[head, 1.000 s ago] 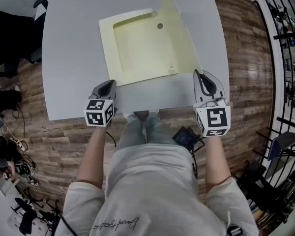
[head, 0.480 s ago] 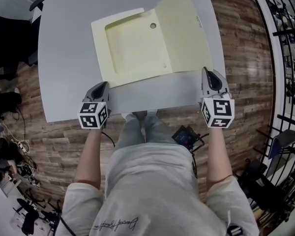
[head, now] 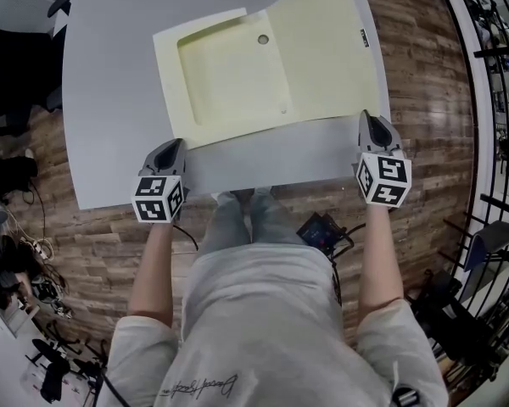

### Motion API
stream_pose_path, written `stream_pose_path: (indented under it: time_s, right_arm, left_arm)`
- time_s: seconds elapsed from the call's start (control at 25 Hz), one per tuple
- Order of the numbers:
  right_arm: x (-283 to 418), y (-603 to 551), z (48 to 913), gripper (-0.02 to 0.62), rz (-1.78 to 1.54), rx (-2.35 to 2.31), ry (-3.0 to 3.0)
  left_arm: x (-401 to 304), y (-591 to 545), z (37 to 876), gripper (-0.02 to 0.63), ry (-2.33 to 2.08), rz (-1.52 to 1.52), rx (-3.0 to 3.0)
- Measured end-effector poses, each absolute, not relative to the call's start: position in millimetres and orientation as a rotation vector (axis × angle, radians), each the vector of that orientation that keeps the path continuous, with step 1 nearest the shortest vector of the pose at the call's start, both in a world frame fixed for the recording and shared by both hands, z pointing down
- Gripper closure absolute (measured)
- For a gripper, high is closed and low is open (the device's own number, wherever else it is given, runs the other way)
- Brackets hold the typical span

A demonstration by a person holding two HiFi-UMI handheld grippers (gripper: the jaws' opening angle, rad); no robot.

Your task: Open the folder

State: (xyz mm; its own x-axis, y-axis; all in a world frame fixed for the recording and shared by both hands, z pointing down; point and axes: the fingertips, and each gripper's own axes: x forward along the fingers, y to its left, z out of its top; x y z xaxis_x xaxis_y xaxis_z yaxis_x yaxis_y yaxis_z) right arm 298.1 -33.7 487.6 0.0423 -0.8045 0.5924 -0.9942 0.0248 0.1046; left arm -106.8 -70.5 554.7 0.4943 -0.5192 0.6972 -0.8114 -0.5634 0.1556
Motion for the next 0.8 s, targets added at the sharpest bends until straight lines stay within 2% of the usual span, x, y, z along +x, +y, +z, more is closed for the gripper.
stream_pose_path:
  time_s: [0.8]
  right_arm:
    - [327,-11,581,0.520,0.866,1.858,-1.666]
  left_arm:
    - [-130,-99,550,0.597,-1.158,0.852,2.275]
